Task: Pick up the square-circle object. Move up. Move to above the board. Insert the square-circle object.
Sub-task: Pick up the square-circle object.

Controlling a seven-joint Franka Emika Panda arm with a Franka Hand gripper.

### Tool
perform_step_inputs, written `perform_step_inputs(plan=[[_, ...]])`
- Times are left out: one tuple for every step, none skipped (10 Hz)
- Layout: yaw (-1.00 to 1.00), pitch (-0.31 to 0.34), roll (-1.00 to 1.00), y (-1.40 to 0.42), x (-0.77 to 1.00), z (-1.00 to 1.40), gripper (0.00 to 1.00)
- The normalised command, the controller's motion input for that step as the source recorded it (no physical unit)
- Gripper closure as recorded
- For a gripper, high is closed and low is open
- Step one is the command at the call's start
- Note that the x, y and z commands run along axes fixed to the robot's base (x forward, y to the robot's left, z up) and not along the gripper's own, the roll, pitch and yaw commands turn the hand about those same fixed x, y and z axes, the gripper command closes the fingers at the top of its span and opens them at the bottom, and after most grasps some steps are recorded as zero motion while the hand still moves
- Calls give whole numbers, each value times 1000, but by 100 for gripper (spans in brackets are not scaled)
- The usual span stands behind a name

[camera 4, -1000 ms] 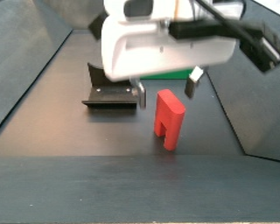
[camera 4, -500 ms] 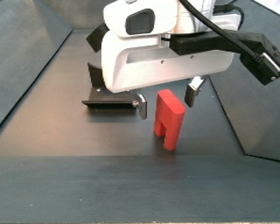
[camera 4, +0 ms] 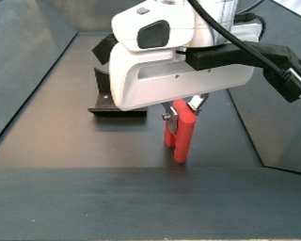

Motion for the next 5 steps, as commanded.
perform_step_inputs(plan=[[0, 0, 0, 0, 0, 0, 100], [0, 0, 0, 0, 0, 0, 100], [0, 0, 0, 0, 0, 0, 100], [0, 0, 0, 0, 0, 0, 100], [0, 0, 0, 0, 0, 0, 100]])
